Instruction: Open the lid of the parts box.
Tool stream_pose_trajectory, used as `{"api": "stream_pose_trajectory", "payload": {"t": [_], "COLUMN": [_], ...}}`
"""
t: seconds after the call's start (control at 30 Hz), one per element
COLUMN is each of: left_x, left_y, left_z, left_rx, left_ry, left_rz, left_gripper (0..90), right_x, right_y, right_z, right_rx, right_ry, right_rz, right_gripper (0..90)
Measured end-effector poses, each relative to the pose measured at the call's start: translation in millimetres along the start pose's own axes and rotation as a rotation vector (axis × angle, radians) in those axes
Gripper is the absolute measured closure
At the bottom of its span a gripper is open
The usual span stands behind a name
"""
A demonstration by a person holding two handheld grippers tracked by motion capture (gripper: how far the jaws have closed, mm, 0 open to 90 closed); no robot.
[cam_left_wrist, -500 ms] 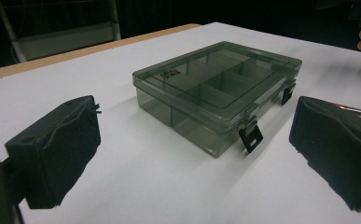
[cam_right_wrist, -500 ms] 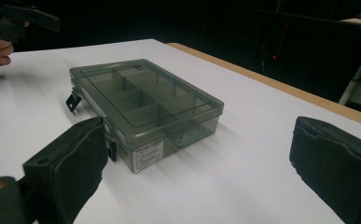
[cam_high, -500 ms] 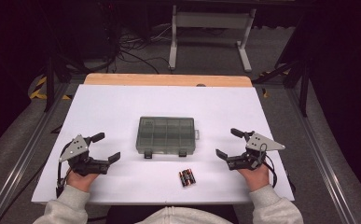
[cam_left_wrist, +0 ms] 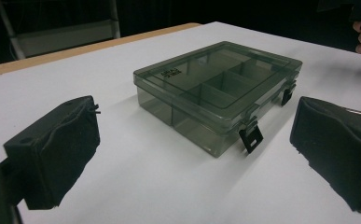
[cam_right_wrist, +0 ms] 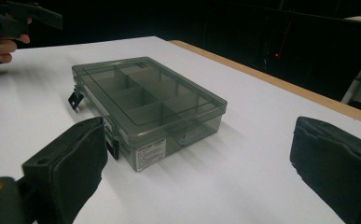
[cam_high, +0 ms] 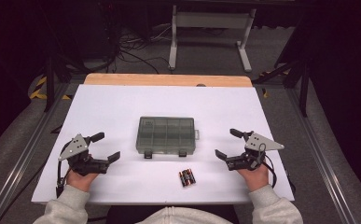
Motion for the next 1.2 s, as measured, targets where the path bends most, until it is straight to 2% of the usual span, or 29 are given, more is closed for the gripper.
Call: {"api": "stream_pose_trajectory", "payload": {"t": [0.13,0.43,0.6,0.7,0.9,1.2], "left_x": [0.0,4.5,8.2,11.2,17.6,22.3], "left_y": [-0.1,2.3,0.4,0.3,1.8,-1.5], "left_z": [0.3,3.6,7.0,10.6,17.5,25.0], "left_rx": [0.005,0.01,-0.008,-0.011,-0.027,-0.033], "left_ry": [-0.004,-0.012,-0.012,0.005,0.001,0.004], "left_rz": [-0.006,0.013,-0.001,-0.011,0.01,-0.002], "left_gripper": [0.7,0.3,0.3,0.3,0.3,0.3], "right_x": [0.7,6.4,13.3,18.7,30.6,39.6], "right_y": [-0.5,-3.0,-6.6,-8.5,-12.5,-15.0], "right_z": [0.7,6.6,15.1,19.8,33.7,49.5], "right_rx": [0.003,0.03,0.054,0.062,0.085,0.114], "right_ry": [0.0,0.004,-0.002,0.001,0.016,0.017], "right_rz": [-0.001,0.004,-0.002,-0.01,-0.03,-0.03], "right_gripper": [4.1,5.0,5.2,5.1,5.1,5.1]}}
Point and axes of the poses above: each handheld gripper's, and its own axes: z roughly forward along the jaws, x roughly out of its top, y roughly to its right, the point moved 1 cm from there along z, roughly forward along the jaws, and after that the axes turned 6 degrees about -y, right-handed, at the moved point
